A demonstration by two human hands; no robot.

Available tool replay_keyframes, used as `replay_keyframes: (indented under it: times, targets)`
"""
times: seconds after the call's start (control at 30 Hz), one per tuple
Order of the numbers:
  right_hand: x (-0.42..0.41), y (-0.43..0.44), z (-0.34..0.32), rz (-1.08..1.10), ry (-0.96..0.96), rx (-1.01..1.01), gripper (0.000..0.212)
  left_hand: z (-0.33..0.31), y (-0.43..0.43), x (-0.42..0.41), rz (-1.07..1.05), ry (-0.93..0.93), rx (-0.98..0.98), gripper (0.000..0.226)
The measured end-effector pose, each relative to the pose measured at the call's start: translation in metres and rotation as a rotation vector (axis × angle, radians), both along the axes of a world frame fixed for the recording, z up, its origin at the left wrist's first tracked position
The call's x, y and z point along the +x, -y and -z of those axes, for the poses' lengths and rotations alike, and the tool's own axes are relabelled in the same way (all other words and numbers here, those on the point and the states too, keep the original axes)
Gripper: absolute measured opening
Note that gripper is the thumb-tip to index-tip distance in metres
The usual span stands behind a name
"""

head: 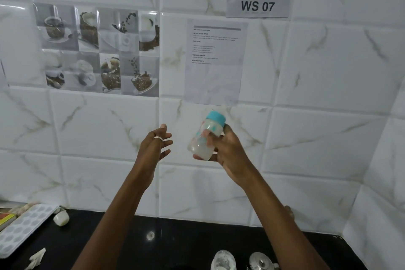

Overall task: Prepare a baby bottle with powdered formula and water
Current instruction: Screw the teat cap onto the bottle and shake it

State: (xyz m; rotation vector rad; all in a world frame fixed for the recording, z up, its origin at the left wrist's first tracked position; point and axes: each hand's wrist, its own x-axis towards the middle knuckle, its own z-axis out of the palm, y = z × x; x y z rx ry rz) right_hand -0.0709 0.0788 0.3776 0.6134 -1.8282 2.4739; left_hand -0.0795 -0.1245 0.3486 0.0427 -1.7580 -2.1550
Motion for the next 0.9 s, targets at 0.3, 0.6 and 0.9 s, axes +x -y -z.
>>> replay_keyframes:
  times: [0.3,0.6,0.9]
  targets:
    - [-0.003,-0.001,-0.003,0.002,0.040,-0.064,0.052,0.002,0.000,-0.002,-0.002,0.005,-0.006,0.037]
    - [-0.013,-0.002,-0.001,0.025,0.047,-0.247,0.056,0.002,0.002,-0.006,-0.006,-0.007,-0.001,0.031]
    - [-0.020,-0.009,0.002,0.094,0.062,-0.326,0.053,0.004,0.001,-0.008,-0.007,-0.010,-0.012,0.034]
